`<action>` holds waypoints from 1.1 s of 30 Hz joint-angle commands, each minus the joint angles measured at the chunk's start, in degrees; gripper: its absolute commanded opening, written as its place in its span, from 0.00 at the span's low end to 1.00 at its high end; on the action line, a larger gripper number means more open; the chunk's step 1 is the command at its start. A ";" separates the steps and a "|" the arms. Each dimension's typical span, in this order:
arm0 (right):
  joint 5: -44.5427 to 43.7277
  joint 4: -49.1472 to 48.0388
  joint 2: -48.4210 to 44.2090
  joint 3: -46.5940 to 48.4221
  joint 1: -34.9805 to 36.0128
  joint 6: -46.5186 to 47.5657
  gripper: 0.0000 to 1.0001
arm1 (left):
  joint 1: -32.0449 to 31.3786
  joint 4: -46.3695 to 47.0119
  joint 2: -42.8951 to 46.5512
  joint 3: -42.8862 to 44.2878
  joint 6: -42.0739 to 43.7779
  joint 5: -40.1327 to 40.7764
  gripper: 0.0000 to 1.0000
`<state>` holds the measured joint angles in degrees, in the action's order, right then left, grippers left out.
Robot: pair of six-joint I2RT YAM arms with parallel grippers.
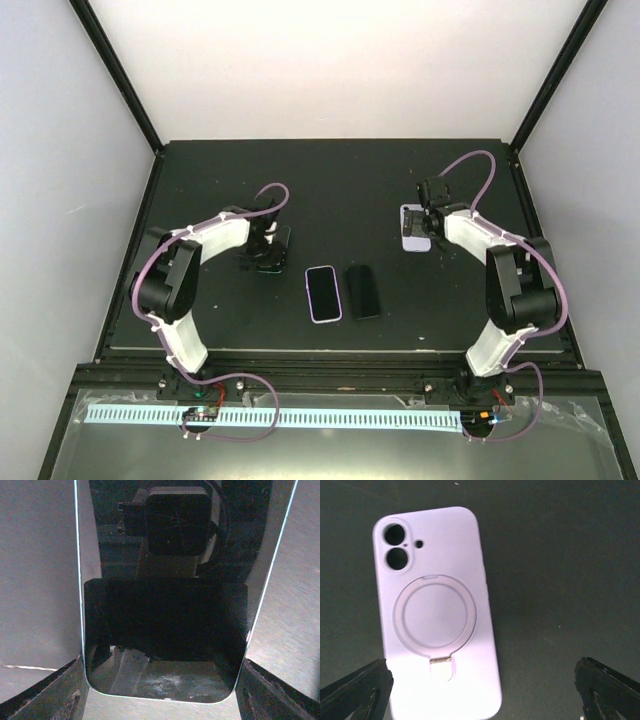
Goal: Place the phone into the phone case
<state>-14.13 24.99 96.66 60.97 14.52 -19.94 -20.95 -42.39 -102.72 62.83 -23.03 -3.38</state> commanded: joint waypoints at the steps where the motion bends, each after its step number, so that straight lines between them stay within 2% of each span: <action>1: 5.30 -0.15 3.77 4.16 -3.55 1.56 1.00 | -2.92 2.16 0.66 -2.48 -4.03 -6.77 0.72; 10: 14.13 -1.09 9.16 6.76 -4.64 2.81 0.99 | -5.36 7.44 3.53 -4.24 -7.39 -14.06 0.79; 11: 14.22 -0.57 10.07 7.47 -4.61 2.88 0.99 | -5.45 8.21 4.10 -4.68 -7.67 -14.93 0.79; 12: 14.33 -0.19 11.00 8.02 -4.64 2.89 0.92 | -5.43 8.88 4.76 -5.06 -8.06 -15.35 0.80; 13: 14.40 0.57 11.67 8.74 -4.61 3.16 0.90 | -5.44 9.43 5.44 -5.61 -8.26 -15.77 0.80; 16: 13.98 1.92 12.27 9.58 -4.57 3.28 0.92 | -5.49 11.44 7.96 -7.19 -9.12 -16.75 0.82; 25: 13.01 7.73 15.27 13.22 -4.51 2.98 0.89 | -5.42 16.25 17.55 -11.12 -11.45 -16.94 0.86; 33: 12.59 10.14 16.48 14.59 -3.71 3.06 0.87 | -4.93 16.60 23.33 -12.19 -11.02 -17.37 0.95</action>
<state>-0.95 32.60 111.42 73.45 10.20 -17.02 -26.00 -27.42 -82.00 51.05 -33.69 -19.75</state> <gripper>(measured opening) 0.870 0.929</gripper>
